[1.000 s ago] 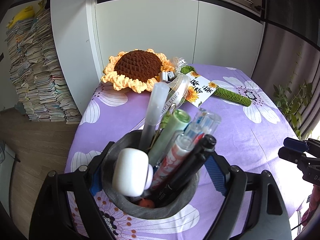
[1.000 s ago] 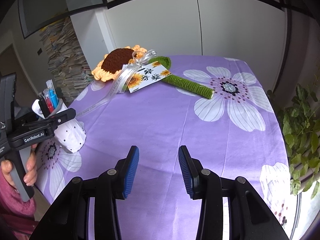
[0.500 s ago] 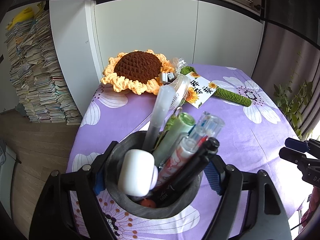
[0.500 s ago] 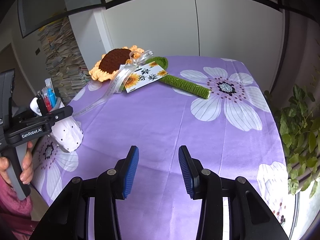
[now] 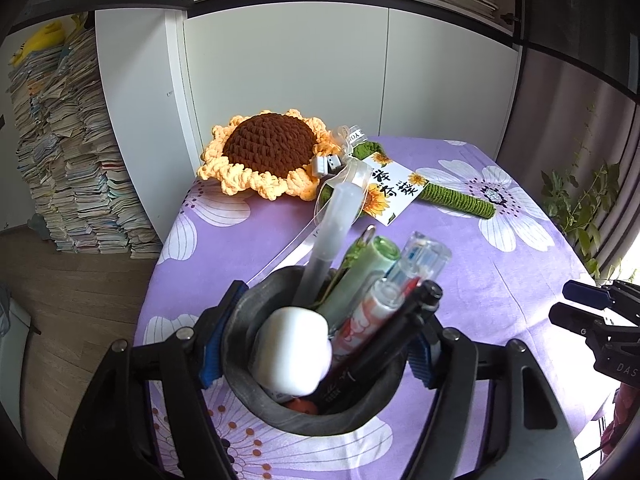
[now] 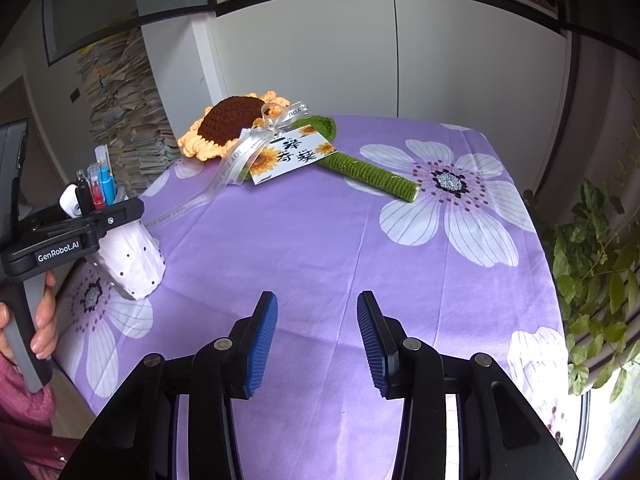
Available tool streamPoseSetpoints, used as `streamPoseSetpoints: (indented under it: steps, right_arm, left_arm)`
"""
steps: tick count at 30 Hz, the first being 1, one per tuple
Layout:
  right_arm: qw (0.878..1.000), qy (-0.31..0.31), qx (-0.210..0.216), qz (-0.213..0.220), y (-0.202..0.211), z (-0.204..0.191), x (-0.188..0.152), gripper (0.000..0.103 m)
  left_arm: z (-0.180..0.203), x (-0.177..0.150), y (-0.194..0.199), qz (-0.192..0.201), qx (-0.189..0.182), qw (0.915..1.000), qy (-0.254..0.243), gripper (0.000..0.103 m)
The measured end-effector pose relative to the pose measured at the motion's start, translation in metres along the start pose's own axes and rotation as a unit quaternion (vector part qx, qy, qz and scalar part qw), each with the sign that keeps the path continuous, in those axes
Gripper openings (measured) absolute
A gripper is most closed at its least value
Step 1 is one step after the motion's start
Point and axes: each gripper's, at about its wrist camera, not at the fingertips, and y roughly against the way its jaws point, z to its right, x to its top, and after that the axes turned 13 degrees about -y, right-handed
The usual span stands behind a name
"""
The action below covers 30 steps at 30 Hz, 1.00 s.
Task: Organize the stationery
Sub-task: 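Lower the filled cup onto the table beside the sunflower with the left gripper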
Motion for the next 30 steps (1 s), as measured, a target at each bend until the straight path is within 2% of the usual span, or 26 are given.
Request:
streamPoseSetpoints:
  steps: [13,30]
  right_arm:
    - [1.000,-0.001,-0.016,0.000,-0.003,0.008,-0.003,0.042]
    - [0.998,-0.042,-0.046,0.004,0.002,0.050,0.004,0.042]
  left_arm:
    - [0.026,0.033,-0.007,0.014,-0.024,0.9992,-0.029,0.070]
    - [0.071,0.092,-0.054,0.021,-0.065,0.9960,-0.057,0.070]
